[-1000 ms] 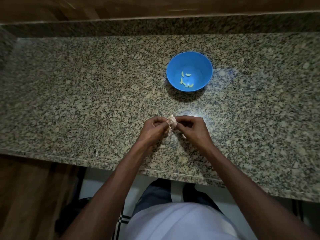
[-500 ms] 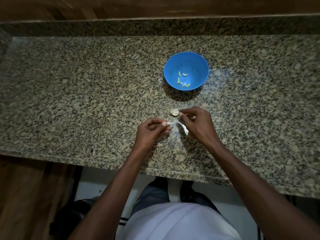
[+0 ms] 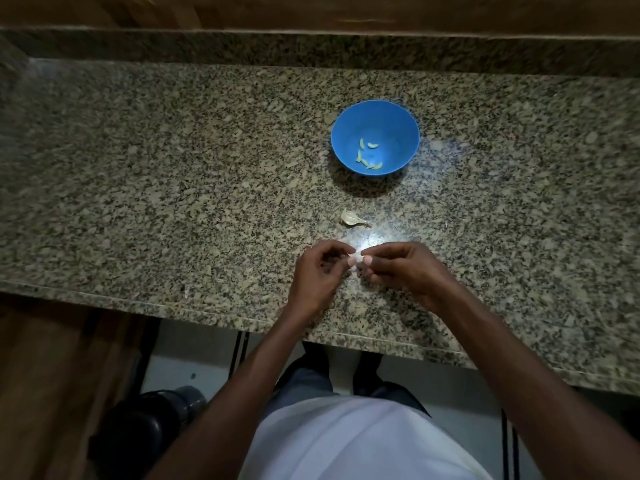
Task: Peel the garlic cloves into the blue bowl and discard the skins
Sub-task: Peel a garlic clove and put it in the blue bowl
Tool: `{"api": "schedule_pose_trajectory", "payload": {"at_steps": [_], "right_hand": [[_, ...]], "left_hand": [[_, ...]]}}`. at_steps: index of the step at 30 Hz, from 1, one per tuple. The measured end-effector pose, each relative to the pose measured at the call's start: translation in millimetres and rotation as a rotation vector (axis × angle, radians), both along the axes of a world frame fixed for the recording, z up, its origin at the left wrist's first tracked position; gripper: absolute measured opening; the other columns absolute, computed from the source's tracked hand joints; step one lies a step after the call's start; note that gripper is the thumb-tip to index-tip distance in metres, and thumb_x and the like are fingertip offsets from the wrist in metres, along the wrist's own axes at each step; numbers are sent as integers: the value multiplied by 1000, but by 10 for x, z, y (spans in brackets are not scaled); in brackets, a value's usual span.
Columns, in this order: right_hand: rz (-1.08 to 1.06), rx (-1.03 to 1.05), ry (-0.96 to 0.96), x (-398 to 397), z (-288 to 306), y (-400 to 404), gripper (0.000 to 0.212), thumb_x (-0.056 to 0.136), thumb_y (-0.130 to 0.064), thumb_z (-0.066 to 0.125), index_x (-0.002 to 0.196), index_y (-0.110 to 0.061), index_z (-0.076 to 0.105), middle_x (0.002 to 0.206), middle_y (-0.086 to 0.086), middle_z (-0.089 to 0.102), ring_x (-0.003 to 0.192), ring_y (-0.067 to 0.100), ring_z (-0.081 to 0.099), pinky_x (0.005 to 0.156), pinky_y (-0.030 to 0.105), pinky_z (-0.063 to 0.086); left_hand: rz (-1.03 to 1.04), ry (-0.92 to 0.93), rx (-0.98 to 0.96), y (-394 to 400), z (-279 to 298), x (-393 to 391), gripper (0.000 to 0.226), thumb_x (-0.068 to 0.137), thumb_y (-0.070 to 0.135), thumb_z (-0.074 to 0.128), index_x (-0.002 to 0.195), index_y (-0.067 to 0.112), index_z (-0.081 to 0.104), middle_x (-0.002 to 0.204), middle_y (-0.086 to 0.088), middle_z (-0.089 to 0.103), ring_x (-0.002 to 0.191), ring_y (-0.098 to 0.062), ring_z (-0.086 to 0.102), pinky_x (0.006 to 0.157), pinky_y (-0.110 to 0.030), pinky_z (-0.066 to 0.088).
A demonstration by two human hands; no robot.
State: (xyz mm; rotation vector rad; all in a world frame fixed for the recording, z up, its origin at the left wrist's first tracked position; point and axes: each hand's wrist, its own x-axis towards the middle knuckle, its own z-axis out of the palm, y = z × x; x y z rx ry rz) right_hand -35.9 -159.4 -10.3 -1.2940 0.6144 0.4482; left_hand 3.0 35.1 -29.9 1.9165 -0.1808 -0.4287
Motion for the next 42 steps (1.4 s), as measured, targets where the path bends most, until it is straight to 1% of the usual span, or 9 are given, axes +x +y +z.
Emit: {"api": "schedule_pose_trajectory", "payload": {"at_steps": [3,5,9,22,29,33,35,38,42], "right_hand": [[140,-596,-240,37,-73,24,14,91,-18,80,105,-14,82,97,0,80,84,15,76,76,30,62],[236,-899,-419,94,-133,69,14,94,-11,76,107,-13,82,98,3,77,82,14,73,74,31,63],[439,-1208,-546,129,-210,170,8,95,-8,71,93,-12,78,90,5,67,72,22,64,60,39,58],[688,-1371,-494,187,-220,231,15,96,-6,58,86,-9,69,83,7,56,71,24,51,58,34,41],[723,-1428,-524,223,-261,245,12,93,-5,66,80,-6,66,77,8,54,67,27,53,54,36,46],[592,-1308,-463,258,-295,240,11,88,-7,71,77,-11,72,76,3,61,65,23,59,58,37,54],[299,-905,-334,283,-267,179,8,88,-5,76,87,-10,81,78,3,75,69,20,72,67,37,63],[-64,-267,-156,220,-220,105,19,94,-3,74,111,5,76,94,22,78,83,32,77,84,47,65],[-97,-30,-129,119,-149,64,24,96,5,66,119,9,71,106,26,76,98,36,76,90,41,64]], "left_hand": [[101,-41,125,62,-101,47,20,94,14,74,112,21,69,104,4,69,93,-5,66,74,-16,57],[113,-87,197,103,-172,125,22,94,14,73,115,19,67,107,1,67,93,-8,66,78,-24,60],[111,-98,270,120,-233,233,20,94,9,69,113,14,66,103,-2,64,91,-14,64,83,-41,62],[68,-76,269,174,-275,275,17,95,16,73,110,18,65,103,0,59,86,-10,60,77,-26,53],[52,-89,296,168,-272,297,16,95,17,72,109,20,65,99,2,59,83,-13,63,75,-39,61],[72,-54,288,137,-227,292,18,93,16,75,108,18,67,97,3,62,83,-11,63,76,-32,59],[95,-23,228,110,-178,265,16,93,13,75,108,16,70,95,4,68,82,-2,64,73,-21,55],[79,46,67,60,-41,186,19,90,9,77,108,15,74,95,3,73,83,3,67,70,-11,53],[22,87,-91,-70,78,130,28,88,5,79,114,13,75,103,-2,75,92,-7,72,73,-18,58]]}}
